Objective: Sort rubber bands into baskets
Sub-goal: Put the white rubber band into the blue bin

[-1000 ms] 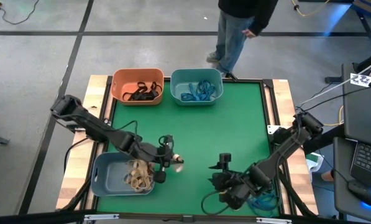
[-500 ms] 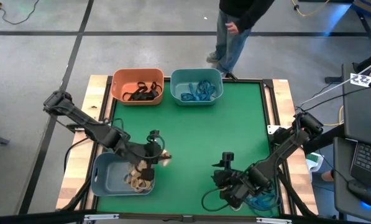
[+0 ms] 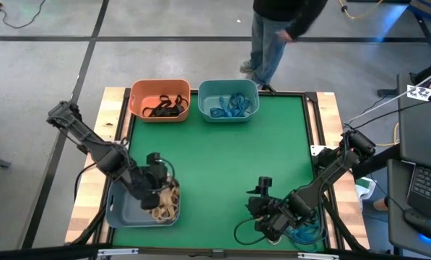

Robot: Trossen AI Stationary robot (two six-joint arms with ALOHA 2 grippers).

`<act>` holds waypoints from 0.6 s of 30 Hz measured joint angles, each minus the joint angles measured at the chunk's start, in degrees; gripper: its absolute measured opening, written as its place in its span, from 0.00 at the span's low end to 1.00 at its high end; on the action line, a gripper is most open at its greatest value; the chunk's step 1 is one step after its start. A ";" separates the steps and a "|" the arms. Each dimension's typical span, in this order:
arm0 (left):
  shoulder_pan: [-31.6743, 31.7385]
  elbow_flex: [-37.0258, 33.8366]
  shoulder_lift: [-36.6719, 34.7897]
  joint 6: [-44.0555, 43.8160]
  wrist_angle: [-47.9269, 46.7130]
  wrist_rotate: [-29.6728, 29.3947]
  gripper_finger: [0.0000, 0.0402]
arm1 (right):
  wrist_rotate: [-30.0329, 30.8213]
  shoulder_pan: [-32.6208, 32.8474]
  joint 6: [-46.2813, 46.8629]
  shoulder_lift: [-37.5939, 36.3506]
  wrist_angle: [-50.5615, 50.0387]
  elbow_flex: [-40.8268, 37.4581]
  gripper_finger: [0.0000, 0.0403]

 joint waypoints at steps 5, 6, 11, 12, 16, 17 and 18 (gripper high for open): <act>-2.10 -0.39 -0.15 -7.88 -2.69 7.73 0.02 | 0.00 0.00 -0.14 0.00 0.00 0.00 0.55; -2.51 -0.83 -0.15 -9.51 -2.45 8.30 0.03 | 0.00 0.00 -0.12 0.00 0.00 0.00 0.55; -4.24 -2.98 -0.13 -14.61 -2.79 8.74 0.08 | 0.04 -0.02 -0.03 0.01 0.01 0.02 0.55; -4.37 -3.31 -0.13 -15.44 -3.00 8.77 0.10 | 0.04 -0.02 -0.01 0.02 0.01 0.02 0.55; -4.64 -4.85 -0.13 -18.39 -3.47 10.09 0.19 | 0.02 -0.02 0.23 0.02 0.00 0.02 0.55; -4.64 -5.12 -0.13 -19.08 -3.99 10.57 0.22 | 0.02 -0.02 0.25 0.02 0.00 0.02 0.55; -4.64 -5.40 -0.13 -20.02 -4.39 11.08 0.25 | 0.02 0.00 0.25 0.02 0.00 0.02 0.55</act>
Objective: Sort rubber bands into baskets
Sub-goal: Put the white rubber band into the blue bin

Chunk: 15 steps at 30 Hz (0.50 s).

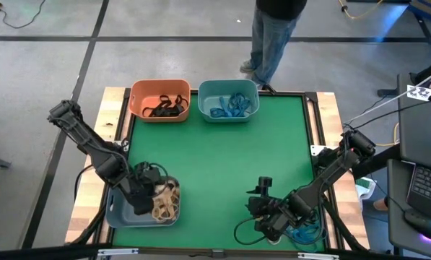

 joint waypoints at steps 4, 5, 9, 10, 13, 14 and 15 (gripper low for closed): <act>1.46 -0.01 -0.20 -1.68 -2.75 10.39 0.35 | -0.91 -0.02 -0.01 0.00 -0.02 0.02 0.55; 1.92 0.00 -0.56 -2.45 -3.42 12.82 0.36 | -1.16 -0.02 -0.02 0.00 -0.05 0.02 0.55; 3.13 0.85 -2.49 -5.09 -3.86 13.21 0.39 | -1.85 -0.02 0.23 0.00 -0.04 0.02 0.55; 3.13 0.99 -2.75 -4.29 -3.73 11.96 0.39 | -2.59 -0.02 0.61 0.00 -0.12 0.02 0.55; 3.13 1.31 -2.91 -0.67 -0.78 6.92 0.38 | -6.28 0.02 2.39 0.00 -0.60 0.02 0.55; 3.13 1.31 -2.89 1.00 0.75 5.19 0.38 | -7.87 0.02 3.48 0.00 -0.69 -0.08 0.55; 3.13 1.31 -2.70 2.76 2.39 3.45 0.37 | -9.75 0.02 4.78 0.00 -0.52 -0.52 0.55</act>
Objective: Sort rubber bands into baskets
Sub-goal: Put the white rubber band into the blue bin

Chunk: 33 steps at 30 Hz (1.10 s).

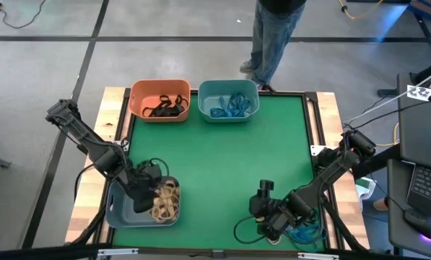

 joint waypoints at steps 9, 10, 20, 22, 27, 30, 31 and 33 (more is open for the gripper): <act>0.00 0.02 3.33 14.63 12.06 -10.92 0.37 | -13.12 2.03 14.41 0.02 -0.42 -10.30 0.55; 0.00 0.02 3.74 15.44 12.61 -11.22 0.37 | -14.14 2.10 15.84 0.02 -0.38 -11.58 0.55; 0.00 0.02 7.11 15.75 13.22 -11.68 0.37 | -19.20 2.99 20.71 -0.31 8.05 -21.09 0.42; 0.04 0.02 7.66 15.78 13.26 -12.30 0.37 | -18.51 3.02 20.06 -0.25 8.48 -20.99 0.32; 0.33 0.02 9.33 18.05 14.22 -16.29 0.37 | -15.42 3.02 16.98 -0.06 8.54 -20.42 0.05; 0.88 0.02 10.24 20.40 15.73 -18.20 0.36 | -11.71 2.87 15.84 0.02 8.02 -20.46 0.04; 1.02 0.02 10.49 21.37 16.71 -18.33 0.36 | -10.67 2.52 15.46 0.05 7.93 -20.48 0.05; 1.20 0.02 10.68 23.21 18.55 -18.34 0.35 | -9.69 2.00 15.17 0.01 7.85 -20.48 0.07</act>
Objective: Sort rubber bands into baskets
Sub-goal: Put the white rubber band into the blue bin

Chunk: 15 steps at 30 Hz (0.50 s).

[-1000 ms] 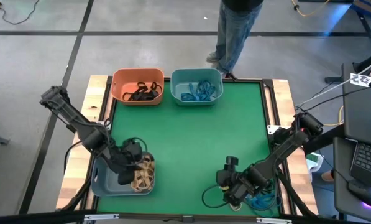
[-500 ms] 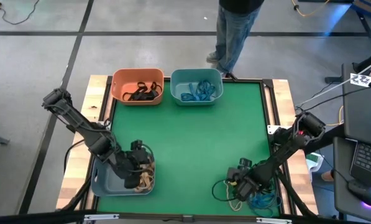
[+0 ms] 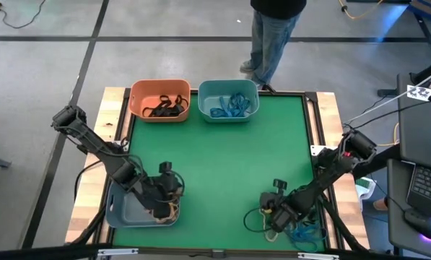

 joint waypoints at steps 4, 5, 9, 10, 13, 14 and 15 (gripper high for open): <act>0.26 0.00 -0.02 5.14 6.00 -0.15 0.35 | 2.89 -0.78 -1.41 -1.09 -0.13 0.82 0.04; 0.31 0.00 -0.02 6.13 7.67 -0.13 0.35 | 4.24 -0.78 -2.26 -1.42 0.11 1.28 0.03; 1.59 0.00 -0.08 7.38 10.57 0.12 0.39 | 9.58 -1.02 -5.48 -2.90 0.17 3.31 0.02; 2.23 0.00 -0.09 7.16 10.61 0.13 0.41 | 10.84 -1.06 -6.10 -3.13 0.18 3.88 0.03; 4.24 0.00 -0.07 7.29 10.58 0.06 0.48 | 14.50 -1.08 -8.79 -3.15 0.25 5.50 0.04; 4.84 0.00 -0.07 7.49 10.51 0.07 0.50 | 15.40 -1.10 -9.53 -3.15 0.31 5.99 0.03; 5.35 0.00 -0.08 7.88 10.56 0.07 0.52 | 16.27 -1.48 -10.31 -3.15 0.83 6.39 0.02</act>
